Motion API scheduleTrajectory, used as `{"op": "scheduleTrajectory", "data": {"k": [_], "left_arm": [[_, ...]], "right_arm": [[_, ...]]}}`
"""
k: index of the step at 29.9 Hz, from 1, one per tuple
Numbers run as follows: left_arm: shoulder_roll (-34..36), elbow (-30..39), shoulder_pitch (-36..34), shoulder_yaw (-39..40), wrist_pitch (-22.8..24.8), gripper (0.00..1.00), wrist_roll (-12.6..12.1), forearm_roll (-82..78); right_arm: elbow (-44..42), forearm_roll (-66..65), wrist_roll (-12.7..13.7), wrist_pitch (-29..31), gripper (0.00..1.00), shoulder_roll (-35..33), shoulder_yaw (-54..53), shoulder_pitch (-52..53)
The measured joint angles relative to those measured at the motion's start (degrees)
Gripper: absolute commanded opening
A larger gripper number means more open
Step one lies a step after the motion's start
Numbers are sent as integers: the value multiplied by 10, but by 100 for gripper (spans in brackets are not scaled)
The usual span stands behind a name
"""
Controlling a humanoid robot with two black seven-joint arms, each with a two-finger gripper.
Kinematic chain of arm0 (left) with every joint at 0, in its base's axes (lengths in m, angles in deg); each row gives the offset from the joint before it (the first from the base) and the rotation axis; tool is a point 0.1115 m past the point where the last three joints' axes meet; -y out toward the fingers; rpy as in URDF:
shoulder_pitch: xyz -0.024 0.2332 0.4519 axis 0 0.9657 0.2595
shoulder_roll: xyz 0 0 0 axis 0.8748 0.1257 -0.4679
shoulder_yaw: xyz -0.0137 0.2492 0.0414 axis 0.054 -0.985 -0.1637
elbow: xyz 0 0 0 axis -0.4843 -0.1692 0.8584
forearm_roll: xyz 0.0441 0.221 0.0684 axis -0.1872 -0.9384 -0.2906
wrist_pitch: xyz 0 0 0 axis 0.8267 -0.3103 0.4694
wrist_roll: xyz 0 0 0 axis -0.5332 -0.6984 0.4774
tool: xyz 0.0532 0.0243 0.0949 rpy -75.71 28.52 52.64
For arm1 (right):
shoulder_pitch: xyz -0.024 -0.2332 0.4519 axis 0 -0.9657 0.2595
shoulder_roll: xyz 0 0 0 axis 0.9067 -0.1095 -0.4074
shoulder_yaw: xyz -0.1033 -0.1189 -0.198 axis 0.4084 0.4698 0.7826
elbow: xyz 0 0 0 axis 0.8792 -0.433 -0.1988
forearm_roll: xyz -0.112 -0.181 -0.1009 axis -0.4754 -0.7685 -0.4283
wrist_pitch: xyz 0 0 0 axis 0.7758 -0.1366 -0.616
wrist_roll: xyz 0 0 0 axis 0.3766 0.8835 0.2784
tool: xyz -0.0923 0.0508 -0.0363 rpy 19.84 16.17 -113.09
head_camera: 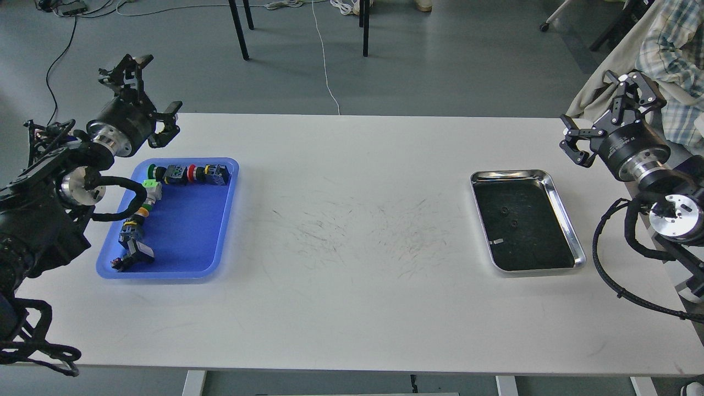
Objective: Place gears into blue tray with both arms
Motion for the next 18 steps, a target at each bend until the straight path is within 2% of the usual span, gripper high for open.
{"op": "scheduleTrajectory", "data": {"k": [18], "left_arm": [[-1,2,0,1,0,99,-3,3]], "right_arm": [[1,0,0,0,100,-4,1,-1]]}}
